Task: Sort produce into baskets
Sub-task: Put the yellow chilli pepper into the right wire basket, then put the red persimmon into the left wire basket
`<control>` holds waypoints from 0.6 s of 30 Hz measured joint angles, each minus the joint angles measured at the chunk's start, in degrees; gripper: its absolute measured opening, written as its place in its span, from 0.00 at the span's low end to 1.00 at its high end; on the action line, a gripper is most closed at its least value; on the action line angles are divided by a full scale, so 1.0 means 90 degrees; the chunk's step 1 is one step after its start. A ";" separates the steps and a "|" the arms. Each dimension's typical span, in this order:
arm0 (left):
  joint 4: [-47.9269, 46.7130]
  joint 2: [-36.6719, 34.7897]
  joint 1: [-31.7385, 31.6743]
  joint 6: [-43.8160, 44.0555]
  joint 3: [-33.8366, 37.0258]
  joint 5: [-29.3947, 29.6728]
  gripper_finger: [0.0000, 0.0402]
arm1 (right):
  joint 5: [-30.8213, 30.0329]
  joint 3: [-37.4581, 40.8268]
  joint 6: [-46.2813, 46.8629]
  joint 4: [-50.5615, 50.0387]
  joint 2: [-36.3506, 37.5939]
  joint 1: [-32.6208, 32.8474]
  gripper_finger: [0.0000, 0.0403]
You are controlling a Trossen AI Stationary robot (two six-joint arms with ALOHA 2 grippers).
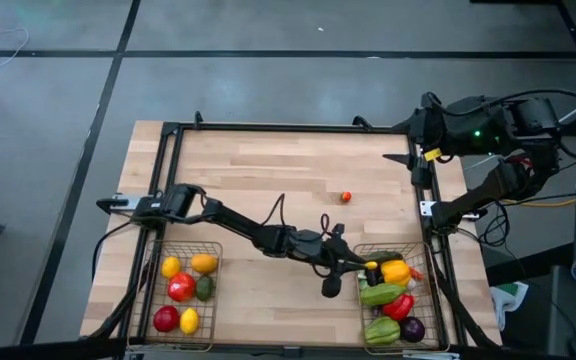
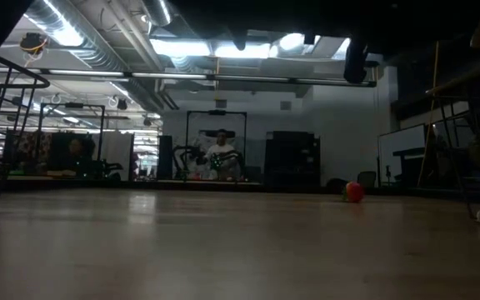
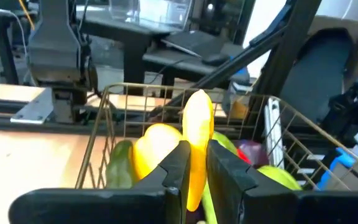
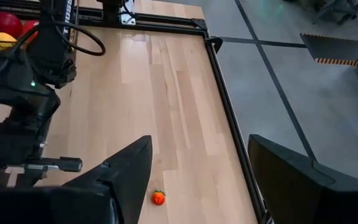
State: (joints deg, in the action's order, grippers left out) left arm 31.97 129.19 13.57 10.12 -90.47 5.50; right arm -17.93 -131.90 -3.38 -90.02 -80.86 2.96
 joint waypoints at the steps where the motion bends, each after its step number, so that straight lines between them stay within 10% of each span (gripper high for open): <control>1: -0.0054 0.0004 -0.0007 -0.0003 -0.0018 0.0000 0.11 | 0.0000 0.0000 0.0000 0.0000 0.0000 0.0000 0.66; 18: -0.0188 -0.0107 -0.0240 -0.0159 -0.0035 -0.0054 0.44 | 0.0000 0.0000 0.0022 0.0001 0.0000 0.0000 0.66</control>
State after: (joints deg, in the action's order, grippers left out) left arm 30.28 128.22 11.41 8.69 -90.78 5.02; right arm -17.93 -131.90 -3.18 -90.01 -80.86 2.96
